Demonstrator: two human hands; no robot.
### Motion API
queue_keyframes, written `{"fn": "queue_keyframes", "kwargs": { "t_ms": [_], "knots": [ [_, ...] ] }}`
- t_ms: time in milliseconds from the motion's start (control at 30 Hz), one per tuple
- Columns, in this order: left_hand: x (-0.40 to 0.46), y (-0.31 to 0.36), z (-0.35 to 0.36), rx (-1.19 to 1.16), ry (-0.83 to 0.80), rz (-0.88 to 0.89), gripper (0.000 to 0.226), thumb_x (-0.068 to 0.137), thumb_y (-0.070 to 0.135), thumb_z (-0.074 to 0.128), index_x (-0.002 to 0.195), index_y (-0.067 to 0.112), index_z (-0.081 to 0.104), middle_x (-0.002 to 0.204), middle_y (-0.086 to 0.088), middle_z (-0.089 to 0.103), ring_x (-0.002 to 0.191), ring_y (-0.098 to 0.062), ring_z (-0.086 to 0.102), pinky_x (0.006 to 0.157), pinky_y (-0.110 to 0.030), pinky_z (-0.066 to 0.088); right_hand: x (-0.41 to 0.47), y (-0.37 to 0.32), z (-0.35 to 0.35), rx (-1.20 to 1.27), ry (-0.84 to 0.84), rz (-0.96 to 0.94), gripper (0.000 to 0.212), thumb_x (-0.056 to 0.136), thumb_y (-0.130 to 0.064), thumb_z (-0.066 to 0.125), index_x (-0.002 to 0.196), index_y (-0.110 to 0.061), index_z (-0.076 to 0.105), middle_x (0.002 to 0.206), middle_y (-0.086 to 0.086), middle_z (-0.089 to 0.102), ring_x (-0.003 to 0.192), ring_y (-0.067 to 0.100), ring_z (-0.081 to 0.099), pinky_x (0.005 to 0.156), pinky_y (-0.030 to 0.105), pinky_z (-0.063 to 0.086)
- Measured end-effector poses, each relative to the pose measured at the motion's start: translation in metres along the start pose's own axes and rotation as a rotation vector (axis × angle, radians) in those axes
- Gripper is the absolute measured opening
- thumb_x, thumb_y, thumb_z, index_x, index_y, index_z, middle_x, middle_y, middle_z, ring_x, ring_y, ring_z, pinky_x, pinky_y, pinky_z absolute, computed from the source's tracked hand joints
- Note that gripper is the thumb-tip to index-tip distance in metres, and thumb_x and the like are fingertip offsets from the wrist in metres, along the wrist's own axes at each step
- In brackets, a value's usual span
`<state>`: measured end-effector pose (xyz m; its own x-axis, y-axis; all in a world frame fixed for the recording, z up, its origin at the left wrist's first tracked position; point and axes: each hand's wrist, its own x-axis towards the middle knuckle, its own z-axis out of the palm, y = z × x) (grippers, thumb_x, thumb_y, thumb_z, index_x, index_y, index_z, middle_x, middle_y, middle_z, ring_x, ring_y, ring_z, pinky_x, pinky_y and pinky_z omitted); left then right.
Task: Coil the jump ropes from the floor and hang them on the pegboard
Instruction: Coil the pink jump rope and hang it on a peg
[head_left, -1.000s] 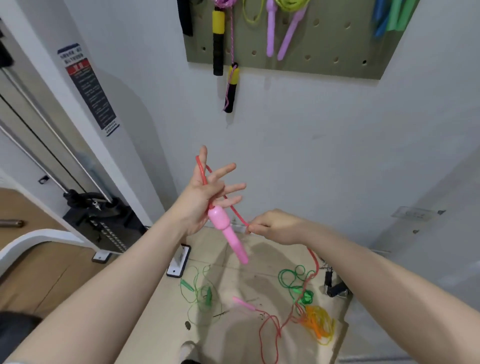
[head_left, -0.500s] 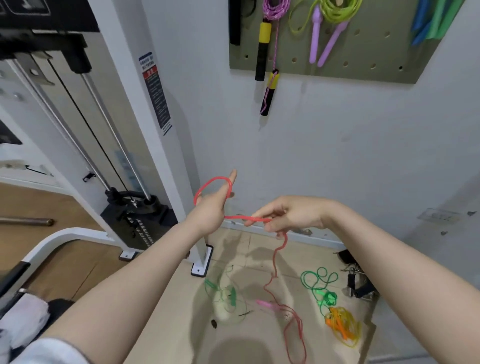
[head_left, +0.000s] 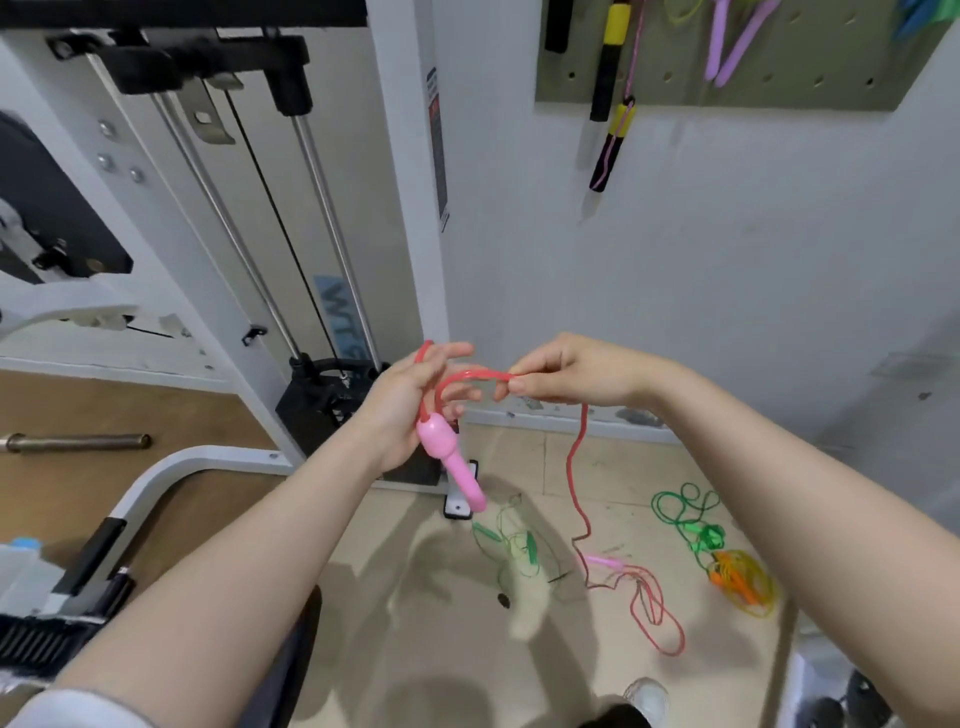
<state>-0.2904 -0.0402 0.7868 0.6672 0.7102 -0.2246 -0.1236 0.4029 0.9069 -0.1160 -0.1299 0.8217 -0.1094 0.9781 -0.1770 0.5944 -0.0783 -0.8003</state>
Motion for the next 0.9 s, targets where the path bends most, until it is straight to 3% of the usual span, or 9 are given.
{"fn": "queue_keyframes", "kwargs": {
  "t_ms": [100, 200, 267, 333, 500, 600, 700, 767, 900],
  "knots": [
    [-0.015, -0.004, -0.023, 0.163, -0.029, -0.049, 0.023, 0.100, 0.016, 0.037, 0.103, 0.005, 0.057, 0.067, -0.007, 0.070, 0.046, -0.014, 0.060, 0.042, -0.018, 0.041, 0.003, -0.012, 0.028, -0.046, -0.037, 0.043, 0.018, 0.089, -0.018, 0.061, 0.099, -0.010, 0.072, 0.079, -0.009, 0.069, 0.070, -0.007, 0.053, 0.075, 0.013, 0.041],
    [-0.021, -0.004, -0.030, 0.354, -0.133, -0.043, 0.021, 0.100, 0.014, 0.037, 0.100, 0.006, 0.056, 0.057, -0.004, 0.066, 0.041, -0.014, 0.058, 0.042, -0.019, 0.041, 0.004, -0.028, 0.048, -0.085, -0.084, 0.021, 0.020, 0.089, -0.015, 0.061, 0.104, -0.006, 0.071, 0.068, -0.023, 0.067, 0.064, -0.017, 0.052, 0.068, 0.001, 0.036],
    [-0.019, -0.003, -0.032, 0.339, -0.166, -0.049, 0.027, 0.101, 0.020, 0.034, 0.097, 0.008, 0.058, 0.049, -0.004, 0.061, 0.031, -0.012, 0.046, 0.039, -0.019, 0.034, 0.000, -0.032, 0.050, -0.057, -0.090, 0.030, 0.018, 0.089, -0.021, 0.061, 0.100, -0.011, 0.072, 0.068, -0.007, 0.066, 0.065, -0.001, 0.051, 0.066, 0.012, 0.038],
    [-0.021, -0.004, -0.028, 0.236, -0.276, -0.148, 0.041, 0.101, 0.035, 0.027, 0.094, 0.008, 0.057, 0.039, -0.005, 0.051, 0.022, -0.008, 0.028, 0.035, -0.015, 0.028, -0.007, -0.031, 0.045, 0.074, 0.033, 0.033, 0.013, 0.089, -0.021, 0.060, 0.090, -0.013, 0.070, 0.059, 0.003, 0.050, 0.057, 0.010, 0.040, 0.055, 0.024, 0.034],
    [-0.037, -0.002, 0.004, 0.110, -0.777, -0.352, 0.061, 0.085, 0.064, 0.020, 0.081, 0.010, 0.049, 0.033, 0.005, 0.034, 0.021, -0.001, 0.021, 0.034, -0.012, 0.028, -0.018, -0.018, 0.030, 0.309, 0.486, 0.023, 0.018, 0.080, -0.004, 0.067, 0.072, -0.015, 0.056, 0.053, -0.011, 0.050, 0.051, 0.000, 0.042, 0.053, 0.012, 0.035],
    [-0.046, 0.009, 0.019, 0.068, -0.887, -0.208, 0.039, 0.090, 0.048, 0.041, 0.099, 0.011, 0.050, 0.036, 0.009, 0.039, 0.024, 0.002, 0.025, 0.035, -0.013, 0.033, -0.026, -0.003, 0.038, 0.401, 0.604, 0.048, 0.014, 0.084, -0.011, 0.064, 0.075, -0.015, 0.055, 0.068, 0.002, 0.053, 0.059, 0.003, 0.049, 0.060, 0.011, 0.039],
    [-0.053, 0.020, 0.020, 0.016, -0.982, -0.107, 0.050, 0.085, 0.042, 0.058, 0.124, 0.012, 0.047, 0.048, 0.002, 0.052, 0.027, 0.003, 0.031, 0.036, -0.016, 0.032, -0.037, 0.028, 0.056, 0.495, 0.576, 0.116, 0.010, 0.088, -0.018, 0.062, 0.085, -0.009, 0.059, 0.081, 0.011, 0.062, 0.074, 0.007, 0.055, 0.077, 0.019, 0.043],
    [-0.058, 0.027, 0.018, 0.003, -0.944, -0.025, 0.058, 0.082, 0.037, 0.063, 0.132, 0.017, 0.040, 0.065, -0.004, 0.063, 0.028, 0.003, 0.035, 0.036, -0.016, 0.033, -0.047, 0.050, 0.075, 0.455, 0.492, 0.211, 0.013, 0.090, -0.020, 0.059, 0.082, -0.011, 0.058, 0.075, 0.005, 0.060, 0.073, 0.010, 0.054, 0.084, 0.027, 0.041],
    [-0.057, 0.033, 0.018, 0.002, -0.509, 0.152, 0.060, 0.094, 0.018, 0.045, 0.145, 0.031, 0.017, 0.108, 0.001, 0.069, 0.044, -0.011, 0.061, 0.044, -0.020, 0.049, -0.062, 0.069, 0.108, 0.220, 0.293, 0.395, 0.021, 0.094, -0.020, 0.052, 0.073, -0.017, 0.051, 0.070, -0.002, 0.058, 0.065, 0.006, 0.050, 0.068, 0.021, 0.039]
  ]
}}
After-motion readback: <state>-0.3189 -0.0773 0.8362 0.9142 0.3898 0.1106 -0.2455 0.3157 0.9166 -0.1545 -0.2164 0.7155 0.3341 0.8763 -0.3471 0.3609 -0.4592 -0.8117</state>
